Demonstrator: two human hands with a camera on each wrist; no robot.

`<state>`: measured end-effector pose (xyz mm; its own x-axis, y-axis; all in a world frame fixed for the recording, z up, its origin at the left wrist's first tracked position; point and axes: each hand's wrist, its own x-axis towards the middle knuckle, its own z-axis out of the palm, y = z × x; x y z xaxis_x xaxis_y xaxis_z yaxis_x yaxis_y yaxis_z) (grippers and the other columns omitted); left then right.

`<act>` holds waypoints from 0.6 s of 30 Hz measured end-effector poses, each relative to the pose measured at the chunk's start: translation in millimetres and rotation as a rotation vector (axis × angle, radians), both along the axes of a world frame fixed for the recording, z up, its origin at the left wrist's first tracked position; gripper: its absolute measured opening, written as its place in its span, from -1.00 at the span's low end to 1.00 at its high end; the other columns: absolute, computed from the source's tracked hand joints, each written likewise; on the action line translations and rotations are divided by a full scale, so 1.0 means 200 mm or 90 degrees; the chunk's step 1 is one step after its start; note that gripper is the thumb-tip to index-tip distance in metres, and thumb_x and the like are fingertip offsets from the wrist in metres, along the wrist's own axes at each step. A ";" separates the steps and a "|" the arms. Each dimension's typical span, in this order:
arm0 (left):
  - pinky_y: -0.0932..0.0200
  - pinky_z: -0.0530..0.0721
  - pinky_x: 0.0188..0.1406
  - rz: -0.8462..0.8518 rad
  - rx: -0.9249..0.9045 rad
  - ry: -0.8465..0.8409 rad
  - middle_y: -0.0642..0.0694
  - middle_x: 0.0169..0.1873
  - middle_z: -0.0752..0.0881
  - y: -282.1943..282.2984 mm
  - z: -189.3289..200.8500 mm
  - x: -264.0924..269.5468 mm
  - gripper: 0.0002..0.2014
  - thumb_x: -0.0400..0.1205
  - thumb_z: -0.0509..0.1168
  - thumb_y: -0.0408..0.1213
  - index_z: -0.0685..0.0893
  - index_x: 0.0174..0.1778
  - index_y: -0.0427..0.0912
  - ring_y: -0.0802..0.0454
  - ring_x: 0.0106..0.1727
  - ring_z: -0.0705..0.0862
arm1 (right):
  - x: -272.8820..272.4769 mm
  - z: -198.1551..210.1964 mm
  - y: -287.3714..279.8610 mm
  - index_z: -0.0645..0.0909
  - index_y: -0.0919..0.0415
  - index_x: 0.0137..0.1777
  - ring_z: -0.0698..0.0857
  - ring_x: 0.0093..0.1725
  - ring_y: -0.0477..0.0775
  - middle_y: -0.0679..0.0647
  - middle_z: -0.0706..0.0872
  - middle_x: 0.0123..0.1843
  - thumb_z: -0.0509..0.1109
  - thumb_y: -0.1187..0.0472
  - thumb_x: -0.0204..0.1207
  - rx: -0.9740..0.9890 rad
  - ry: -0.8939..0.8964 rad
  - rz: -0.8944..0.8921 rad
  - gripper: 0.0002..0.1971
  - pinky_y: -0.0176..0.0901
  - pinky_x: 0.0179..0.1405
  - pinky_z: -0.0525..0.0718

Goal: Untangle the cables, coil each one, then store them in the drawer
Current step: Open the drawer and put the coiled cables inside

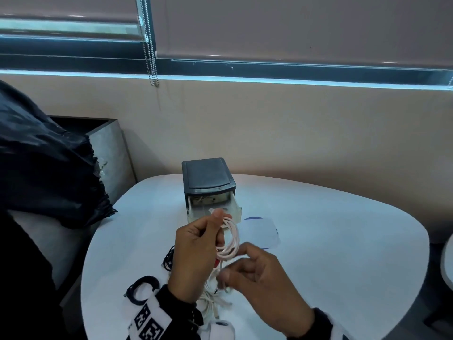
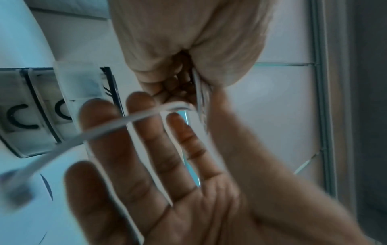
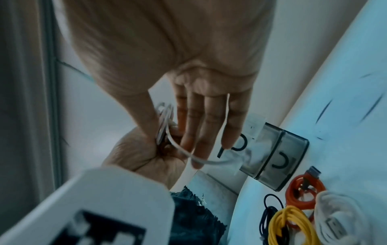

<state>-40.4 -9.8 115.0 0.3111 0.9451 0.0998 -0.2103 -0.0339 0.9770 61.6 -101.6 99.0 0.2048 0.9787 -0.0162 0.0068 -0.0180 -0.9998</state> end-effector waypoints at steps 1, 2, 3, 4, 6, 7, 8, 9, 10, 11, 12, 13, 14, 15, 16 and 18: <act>0.08 0.42 -0.42 0.006 -0.017 -0.003 -0.09 -0.55 0.47 0.01 -0.01 -0.01 -0.61 0.65 0.31 -0.03 0.79 -0.42 -0.14 -0.07 -0.43 0.38 | 0.01 0.00 -0.02 0.69 0.26 -0.03 0.75 -0.32 0.21 0.23 0.82 -0.28 0.48 0.33 0.55 -0.002 -0.014 0.012 -0.96 0.07 -0.13 0.72; 0.12 0.43 -0.45 0.008 -0.032 -0.012 -0.08 -0.54 0.47 0.02 -0.01 -0.01 -0.65 0.65 0.32 -0.07 0.83 -0.34 -0.16 -0.06 -0.44 0.37 | 0.02 0.01 -0.03 0.70 0.28 -0.06 0.71 -0.40 0.14 0.20 0.78 -0.35 0.44 0.36 0.58 -0.008 -0.021 0.023 -0.98 -0.03 -0.24 0.68; 0.15 0.46 -0.47 0.013 -0.048 -0.026 -0.08 -0.53 0.47 0.04 -0.01 -0.02 -0.69 0.64 0.33 -0.10 0.84 -0.24 -0.23 -0.03 -0.45 0.38 | 0.03 0.02 -0.05 0.71 0.28 -0.05 0.68 -0.45 0.09 0.17 0.75 -0.39 0.43 0.38 0.59 -0.019 -0.024 0.038 -0.96 -0.14 -0.33 0.63; 0.17 0.47 -0.49 0.020 -0.058 -0.041 -0.07 -0.53 0.47 0.05 -0.02 -0.02 -0.69 0.63 0.34 -0.12 0.81 -0.14 -0.34 0.01 -0.46 0.40 | 0.04 0.03 -0.06 0.72 0.26 0.01 0.67 -0.48 0.06 0.16 0.73 -0.38 0.44 0.39 0.58 -0.033 -0.017 0.061 -0.92 -0.23 -0.39 0.60; 0.21 0.49 -0.49 0.041 -0.055 -0.049 -0.07 -0.52 0.53 0.08 -0.03 -0.02 -0.68 0.66 0.35 -0.18 0.73 -0.10 -0.45 0.05 -0.47 0.45 | 0.04 0.05 -0.08 0.71 0.19 0.13 0.68 -0.48 0.09 0.17 0.74 -0.32 0.51 0.40 0.49 -0.069 0.009 0.110 -0.77 -0.22 -0.37 0.63; 0.24 0.52 -0.51 0.052 -0.045 -0.047 -0.06 -0.52 0.57 0.08 -0.03 -0.02 -0.72 0.68 0.35 -0.21 0.71 -0.14 -0.41 0.07 -0.48 0.49 | 0.04 0.05 -0.08 0.70 0.17 0.15 0.69 -0.47 0.11 0.18 0.77 -0.29 0.50 0.40 0.48 -0.083 0.006 0.119 -0.73 -0.17 -0.33 0.66; 0.28 0.55 -0.53 0.064 -0.030 -0.046 -0.06 -0.51 0.61 0.09 -0.02 -0.02 -0.75 0.69 0.34 -0.23 0.71 -0.18 -0.36 0.10 -0.49 0.53 | 0.03 0.06 -0.09 0.69 0.16 0.13 0.71 -0.45 0.12 0.17 0.80 -0.26 0.46 0.41 0.52 -0.091 -0.020 0.114 -0.76 -0.12 -0.28 0.69; 0.31 0.58 -0.51 0.080 -0.015 -0.044 -0.05 -0.50 0.65 0.09 -0.02 -0.02 -0.77 0.69 0.35 -0.25 0.70 -0.21 -0.33 0.12 -0.49 0.57 | 0.02 0.06 -0.09 0.68 0.14 0.09 0.74 -0.40 0.09 0.13 0.83 -0.24 0.40 0.41 0.57 -0.095 -0.063 0.101 -0.81 -0.07 -0.22 0.73; 0.33 0.61 -0.47 0.099 -0.004 -0.038 -0.04 -0.49 0.69 0.10 -0.02 -0.02 -0.79 0.69 0.35 -0.26 0.71 -0.21 -0.30 0.14 -0.47 0.60 | 0.02 0.07 -0.10 0.67 0.09 0.03 0.77 -0.34 0.04 0.08 0.85 -0.21 0.34 0.38 0.62 -0.096 -0.117 0.088 -0.83 -0.08 -0.14 0.75; 0.34 0.63 -0.42 0.113 -0.001 -0.034 -0.04 -0.48 0.71 0.10 -0.02 -0.02 -0.80 0.68 0.36 -0.26 0.72 -0.20 -0.29 0.14 -0.45 0.62 | 0.02 0.07 -0.11 0.67 0.02 -0.03 0.79 -0.25 -0.06 -0.01 0.86 -0.18 0.32 0.32 0.64 -0.093 -0.174 0.077 -0.83 -0.15 -0.08 0.74; 0.32 0.64 -0.38 0.118 -0.006 -0.036 -0.05 -0.46 0.73 0.11 -0.03 -0.03 -0.81 0.68 0.37 -0.26 0.73 -0.20 -0.28 0.13 -0.43 0.62 | 0.02 0.07 -0.11 0.66 -0.06 -0.08 0.78 -0.17 -0.15 -0.11 0.84 -0.15 0.33 0.24 0.65 -0.087 -0.238 0.065 -0.83 -0.28 -0.08 0.69; 0.28 0.64 -0.34 0.112 -0.017 -0.041 -0.06 -0.45 0.74 0.11 -0.03 -0.03 -0.81 0.68 0.37 -0.26 0.74 -0.19 -0.28 0.12 -0.42 0.62 | 0.01 0.08 -0.12 0.65 -0.13 -0.12 0.73 -0.07 -0.21 -0.21 0.79 -0.10 0.36 0.14 0.64 -0.076 -0.318 0.046 -0.85 -0.40 -0.12 0.61; 0.25 0.62 -0.31 0.100 -0.029 -0.045 -0.08 -0.43 0.74 0.11 -0.04 -0.04 -0.80 0.67 0.37 -0.25 0.73 -0.19 -0.29 0.12 -0.42 0.61 | 0.01 0.09 -0.12 0.63 -0.18 -0.16 0.66 0.01 -0.23 -0.25 0.71 -0.04 0.38 0.06 0.62 -0.065 -0.409 0.025 -0.87 -0.44 -0.14 0.55; 0.25 0.60 -0.30 0.090 -0.036 -0.042 -0.08 -0.41 0.75 0.11 -0.04 -0.04 -0.79 0.67 0.37 -0.24 0.73 -0.20 -0.30 0.14 -0.42 0.60 | 0.01 0.08 -0.12 0.62 -0.20 -0.18 0.59 0.06 -0.20 -0.26 0.62 0.02 0.39 0.00 0.61 -0.051 -0.477 0.008 -0.87 -0.45 -0.13 0.52; 0.27 0.57 -0.31 0.084 -0.039 -0.040 -0.08 -0.40 0.76 0.10 -0.04 -0.05 -0.80 0.68 0.36 -0.25 0.71 -0.21 -0.29 0.17 -0.44 0.59 | 0.02 0.08 -0.12 0.62 -0.19 -0.19 0.55 0.08 -0.18 -0.26 0.56 0.04 0.40 0.00 0.61 -0.030 -0.510 -0.015 -0.87 -0.46 -0.12 0.50; 0.35 0.53 -0.43 0.076 -0.052 -0.041 -0.09 -0.40 0.77 0.10 -0.04 -0.07 -0.81 0.69 0.35 -0.31 0.66 -0.23 -0.28 0.20 -0.51 0.58 | 0.05 0.07 -0.12 0.67 -0.15 -0.18 0.55 0.03 -0.17 -0.22 0.57 -0.06 0.42 0.03 0.59 0.018 -0.538 -0.066 -0.89 -0.48 -0.14 0.46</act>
<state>-53.6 11.1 106.8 0.1918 0.9807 0.0373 -0.2716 0.0165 0.9623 71.8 -124.7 112.4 0.2262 0.9519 0.2069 0.7503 -0.0348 -0.6602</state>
